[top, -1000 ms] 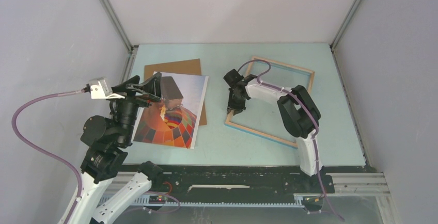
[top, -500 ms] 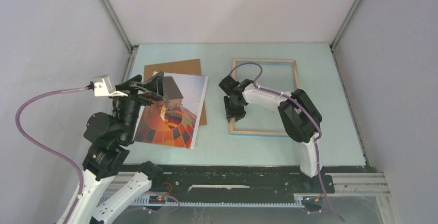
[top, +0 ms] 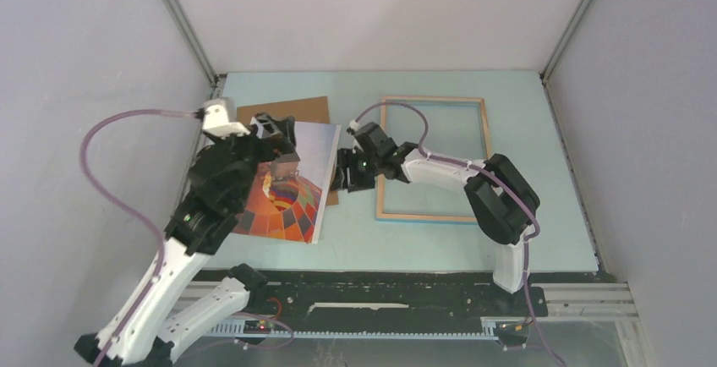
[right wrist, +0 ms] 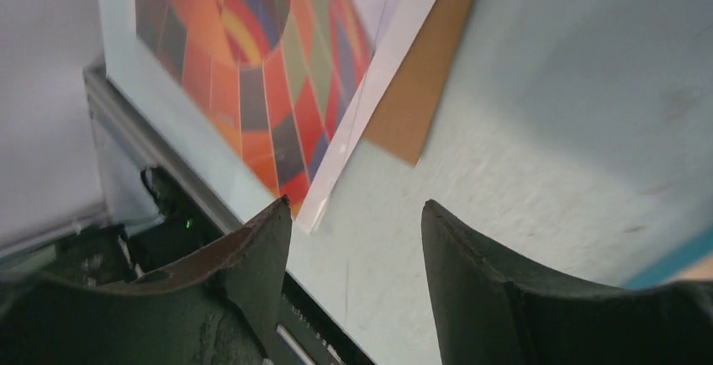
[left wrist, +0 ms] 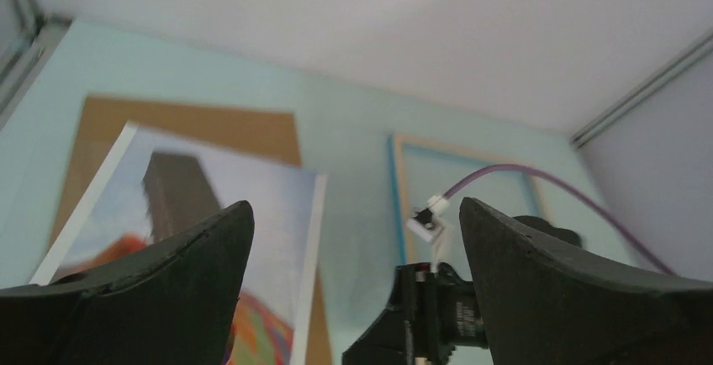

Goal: Put the photo into the frame
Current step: Adjust the photo frame at the center of the board, then adjust the photo frame item at the center of the board.

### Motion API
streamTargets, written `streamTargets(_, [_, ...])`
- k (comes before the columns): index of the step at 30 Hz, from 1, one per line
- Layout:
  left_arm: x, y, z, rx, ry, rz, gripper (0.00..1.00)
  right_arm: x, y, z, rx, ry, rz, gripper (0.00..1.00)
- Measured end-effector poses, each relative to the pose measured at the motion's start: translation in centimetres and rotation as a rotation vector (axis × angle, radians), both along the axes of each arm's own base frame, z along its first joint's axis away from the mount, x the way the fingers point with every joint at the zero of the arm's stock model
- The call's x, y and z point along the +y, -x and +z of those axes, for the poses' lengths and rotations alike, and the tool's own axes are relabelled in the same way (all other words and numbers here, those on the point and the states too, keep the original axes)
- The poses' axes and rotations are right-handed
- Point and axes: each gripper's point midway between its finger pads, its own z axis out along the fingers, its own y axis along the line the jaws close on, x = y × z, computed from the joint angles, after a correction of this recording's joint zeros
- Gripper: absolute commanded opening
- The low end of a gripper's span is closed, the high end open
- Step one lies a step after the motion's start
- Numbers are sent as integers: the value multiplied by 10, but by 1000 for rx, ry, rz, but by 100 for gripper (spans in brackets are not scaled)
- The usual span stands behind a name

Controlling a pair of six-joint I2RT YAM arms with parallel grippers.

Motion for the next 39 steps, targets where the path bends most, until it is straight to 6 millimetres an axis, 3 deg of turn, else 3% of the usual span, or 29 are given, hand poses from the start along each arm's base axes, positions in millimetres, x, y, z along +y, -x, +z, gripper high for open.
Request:
streamTargets(3, [-2, -19, -62, 222, -53, 61, 100, 7, 30, -19, 96, -76, 41, 64])
streamTargets(6, [16, -27, -130, 449, -88, 143, 100, 4, 60, -36, 201, -121, 75, 64])
streamTargets(10, [75, -1, -222, 723, 10, 313, 100, 5, 80, -39, 288, -210, 92, 61])
streamTargets(12, [88, 14, -249, 805, 80, 365, 100, 9, 82, -36, 307, -255, 92, 60])
streamTargets(14, [83, 24, -269, 870, 144, 360, 100, 15, 81, -32, 319, -298, 86, 59])
streamTargets(18, [73, 38, -303, 952, 266, 351, 100, 27, 76, -37, 343, -359, 75, 59])
streamTargets(25, [75, 55, -348, 1024, 430, 408, 100, 37, 81, -53, 404, -370, 40, 57])
streamTargets(39, [70, 31, -348, 908, 557, 343, 100, 60, 87, -56, 436, -413, 47, 53])
